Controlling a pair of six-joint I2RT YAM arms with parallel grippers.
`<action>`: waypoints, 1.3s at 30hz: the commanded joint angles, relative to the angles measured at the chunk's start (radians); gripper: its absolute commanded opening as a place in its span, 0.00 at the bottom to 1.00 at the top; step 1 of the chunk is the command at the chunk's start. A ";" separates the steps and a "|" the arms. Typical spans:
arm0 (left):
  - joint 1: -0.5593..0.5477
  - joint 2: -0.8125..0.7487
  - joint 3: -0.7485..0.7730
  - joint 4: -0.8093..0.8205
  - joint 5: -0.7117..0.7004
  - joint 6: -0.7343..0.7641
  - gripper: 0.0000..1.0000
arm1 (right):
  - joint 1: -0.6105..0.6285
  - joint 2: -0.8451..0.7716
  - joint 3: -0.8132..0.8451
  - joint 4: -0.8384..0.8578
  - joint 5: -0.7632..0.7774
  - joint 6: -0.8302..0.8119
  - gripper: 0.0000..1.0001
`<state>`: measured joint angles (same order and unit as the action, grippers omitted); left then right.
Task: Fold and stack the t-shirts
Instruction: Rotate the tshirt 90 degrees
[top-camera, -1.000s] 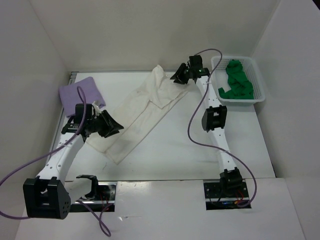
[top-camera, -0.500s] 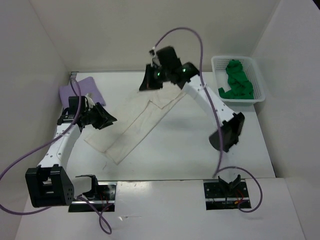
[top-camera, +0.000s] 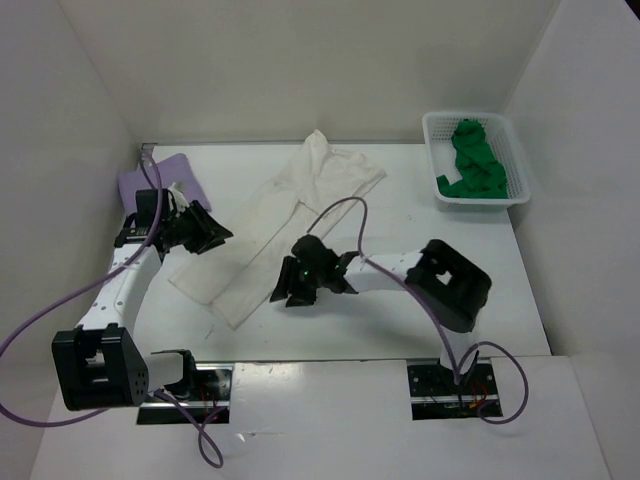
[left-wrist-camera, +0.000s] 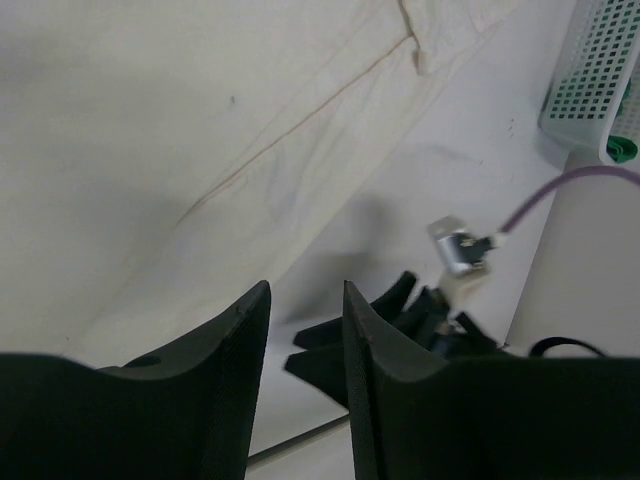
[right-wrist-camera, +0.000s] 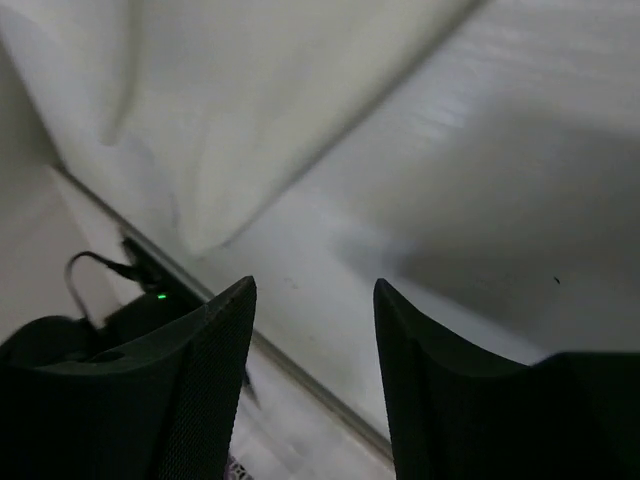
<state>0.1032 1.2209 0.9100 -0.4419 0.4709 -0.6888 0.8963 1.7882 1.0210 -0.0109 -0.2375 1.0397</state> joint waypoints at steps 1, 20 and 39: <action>0.010 -0.027 -0.005 0.031 -0.015 -0.009 0.43 | 0.047 0.081 0.008 0.189 0.073 0.124 0.57; -0.056 0.106 0.064 0.037 -0.106 0.051 0.55 | -0.080 -0.159 -0.247 -0.041 0.018 -0.015 0.00; -0.261 0.942 0.611 0.223 -0.158 0.052 0.65 | -0.453 -0.543 -0.335 -0.259 -0.117 -0.231 0.25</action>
<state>-0.1520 2.0724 1.4273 -0.2661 0.3141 -0.6621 0.4492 1.2583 0.6685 -0.2855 -0.3370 0.8265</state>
